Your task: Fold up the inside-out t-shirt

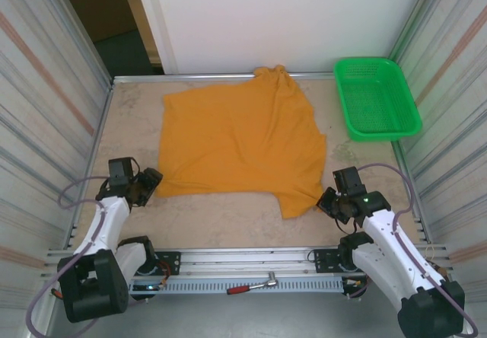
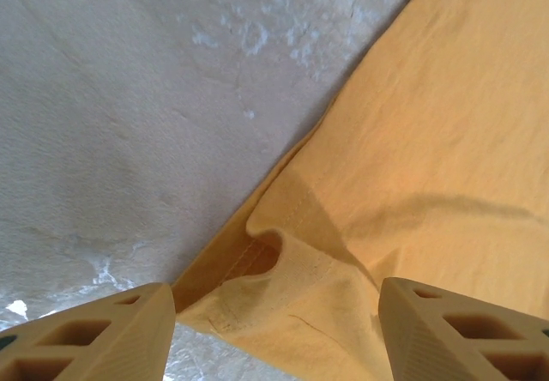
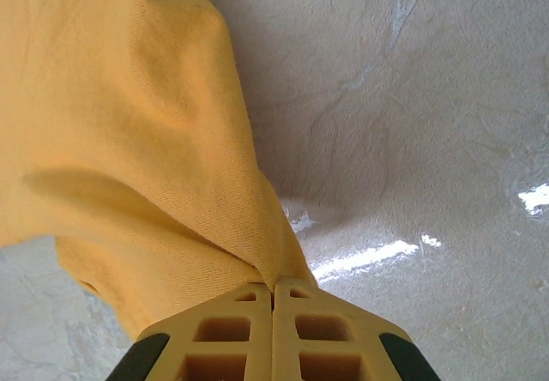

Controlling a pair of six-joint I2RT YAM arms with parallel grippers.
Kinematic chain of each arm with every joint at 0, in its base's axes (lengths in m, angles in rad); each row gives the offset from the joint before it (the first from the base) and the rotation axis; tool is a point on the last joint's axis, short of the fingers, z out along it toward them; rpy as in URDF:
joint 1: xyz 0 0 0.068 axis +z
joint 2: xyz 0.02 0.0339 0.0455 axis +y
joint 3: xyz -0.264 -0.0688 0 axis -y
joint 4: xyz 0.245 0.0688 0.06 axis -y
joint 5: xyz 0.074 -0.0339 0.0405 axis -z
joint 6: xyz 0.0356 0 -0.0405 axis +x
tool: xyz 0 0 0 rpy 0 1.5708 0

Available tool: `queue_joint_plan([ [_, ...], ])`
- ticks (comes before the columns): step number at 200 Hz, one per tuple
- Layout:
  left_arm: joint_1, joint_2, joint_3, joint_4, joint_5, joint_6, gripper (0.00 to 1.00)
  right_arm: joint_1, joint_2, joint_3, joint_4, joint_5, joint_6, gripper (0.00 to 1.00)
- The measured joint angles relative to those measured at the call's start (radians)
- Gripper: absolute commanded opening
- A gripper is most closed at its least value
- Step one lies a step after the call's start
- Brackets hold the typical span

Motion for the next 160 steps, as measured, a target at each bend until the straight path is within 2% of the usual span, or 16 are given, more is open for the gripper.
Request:
queue_joint_plan([
  [33, -0.043, 0.064, 0.0, 0.035, -0.004, -0.003, 0.62, 0.0, -0.01, 0.0, 0.0, 0.0, 0.0, 0.0],
  [61, -0.061, 0.104, 0.0, 0.079, -0.01, 0.001, 0.5, 0.0, -0.014, 0.0, 0.0, 0.0, 0.0, 0.0],
  [74, -0.066, 0.115, 0.0, 0.093, -0.015, 0.005, 0.39, 0.0, -0.015, 0.0, 0.0, 0.0, 0.0, 0.0],
  [107, -0.067, 0.111, 0.0, 0.107, -0.024, 0.003, 0.0, 0.0, -0.018, 0.0, 0.0, -0.001, 0.0, 0.0],
  [160, -0.067, -0.075, -0.002, 0.039, -0.032, 0.002, 0.0, 0.0, -0.057, 0.039, -0.027, -0.005, 0.003, 0.0],
])
